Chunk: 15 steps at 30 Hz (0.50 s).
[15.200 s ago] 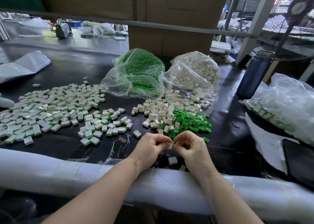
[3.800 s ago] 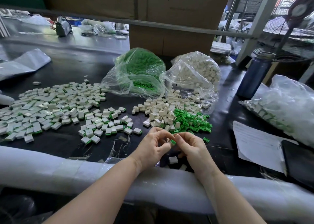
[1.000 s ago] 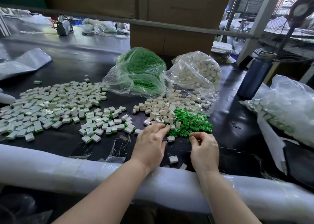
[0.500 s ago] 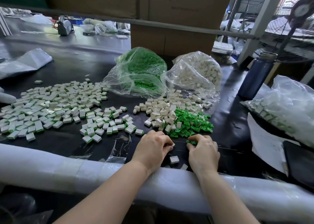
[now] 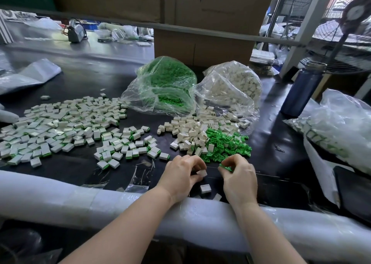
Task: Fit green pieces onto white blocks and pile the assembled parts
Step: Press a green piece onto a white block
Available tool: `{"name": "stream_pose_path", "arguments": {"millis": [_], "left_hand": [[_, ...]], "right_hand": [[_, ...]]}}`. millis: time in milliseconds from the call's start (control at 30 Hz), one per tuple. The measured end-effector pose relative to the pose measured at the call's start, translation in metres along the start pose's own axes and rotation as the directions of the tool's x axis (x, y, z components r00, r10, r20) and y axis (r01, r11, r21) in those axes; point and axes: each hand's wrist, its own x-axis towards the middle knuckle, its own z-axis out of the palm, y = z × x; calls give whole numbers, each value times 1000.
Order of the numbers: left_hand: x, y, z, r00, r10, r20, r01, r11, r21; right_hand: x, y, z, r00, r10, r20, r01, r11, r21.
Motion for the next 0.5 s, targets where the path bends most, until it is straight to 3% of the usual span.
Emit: {"name": "stream_pose_path", "arguments": {"millis": [100,200,500], "left_hand": [[0,0,-3,999,-50,16,52,981,-186],[0,-1,-4,998,-65,8,65,948,-313],[-2,0,-7,996,-86,7,78,861,-503]], "right_hand": [[-3,-3,-1,992,-119,34,109,970,218],[-3,-5,-2,987,-143,74,106,925,364],[-4,-5,-7,979,-131,154,35,863,504]]}}
